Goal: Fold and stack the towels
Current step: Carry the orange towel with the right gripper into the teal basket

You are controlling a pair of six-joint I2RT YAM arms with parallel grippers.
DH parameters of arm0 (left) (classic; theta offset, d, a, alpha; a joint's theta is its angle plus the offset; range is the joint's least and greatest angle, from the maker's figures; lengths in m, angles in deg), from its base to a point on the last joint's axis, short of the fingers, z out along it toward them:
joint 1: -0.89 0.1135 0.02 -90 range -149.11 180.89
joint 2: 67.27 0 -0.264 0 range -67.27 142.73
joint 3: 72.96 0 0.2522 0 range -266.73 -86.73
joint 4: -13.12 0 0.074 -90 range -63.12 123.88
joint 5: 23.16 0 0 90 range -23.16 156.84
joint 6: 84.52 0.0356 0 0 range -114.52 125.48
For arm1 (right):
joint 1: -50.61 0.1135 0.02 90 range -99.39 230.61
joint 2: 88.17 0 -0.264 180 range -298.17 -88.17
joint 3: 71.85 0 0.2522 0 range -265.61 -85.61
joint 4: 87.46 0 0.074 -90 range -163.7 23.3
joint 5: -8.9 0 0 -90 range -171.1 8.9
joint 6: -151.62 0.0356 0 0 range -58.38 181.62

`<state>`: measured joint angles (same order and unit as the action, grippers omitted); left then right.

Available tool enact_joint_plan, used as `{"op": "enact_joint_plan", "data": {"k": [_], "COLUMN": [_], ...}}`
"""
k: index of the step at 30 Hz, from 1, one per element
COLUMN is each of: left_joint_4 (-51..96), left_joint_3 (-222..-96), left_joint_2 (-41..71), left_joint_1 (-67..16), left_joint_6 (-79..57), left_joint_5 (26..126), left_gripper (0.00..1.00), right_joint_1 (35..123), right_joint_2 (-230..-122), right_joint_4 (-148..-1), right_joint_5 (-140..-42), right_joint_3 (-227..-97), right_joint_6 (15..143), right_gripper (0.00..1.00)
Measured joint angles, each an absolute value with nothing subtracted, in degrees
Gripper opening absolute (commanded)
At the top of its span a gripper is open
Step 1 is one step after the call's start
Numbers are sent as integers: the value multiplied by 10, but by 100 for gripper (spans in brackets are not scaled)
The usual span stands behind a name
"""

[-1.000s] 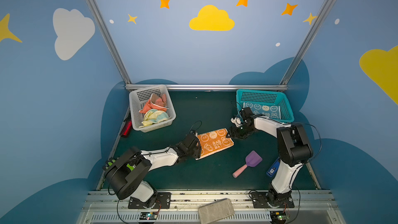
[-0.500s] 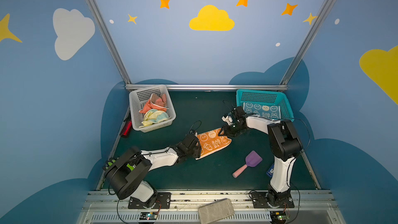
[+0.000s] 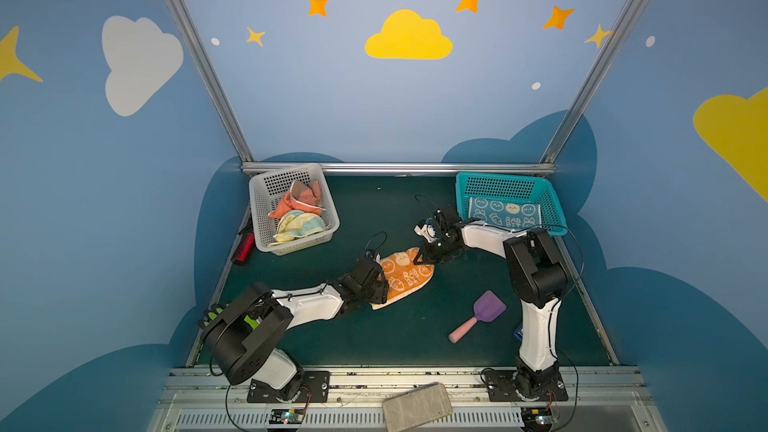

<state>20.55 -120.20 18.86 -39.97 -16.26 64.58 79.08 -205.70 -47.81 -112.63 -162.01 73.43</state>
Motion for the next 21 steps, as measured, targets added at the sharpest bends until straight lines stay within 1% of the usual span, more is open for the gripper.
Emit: {"op": "enact_joint_plan", "data": {"k": [1,2,7,13,18,21], "left_joint_4": [205,203,213,214,220,227], "left_joint_3": [-1202,-1200,-1190,-1189,-1176,-1165], "left_joint_2": [187,183,136,53,18,9], "left_joint_1": [-398,-395,-381,-370,-367,-366], "left_joint_6": [-163,-164,-165,-158,-150,-148], "left_joint_5": [647,650,651,648,643,636], "left_gripper": [99,100,100,100,100,100], "right_joint_1": [793,794,795,771,734,705], "right_joint_2": [-2057,-2057,-2057,-2057,-2059,-2078], "right_joint_4": [-470,-461,-387,-301,-233,-193], "right_joint_5": [-1119,-1112,-1062,-994,-936,-900], "right_joint_3": [-1625,-1630,-1690,-1834,-1953,-2036], "right_joint_6": [731,729,711,681,654,637], "right_gripper": [0,0,0,0,0,0]}}
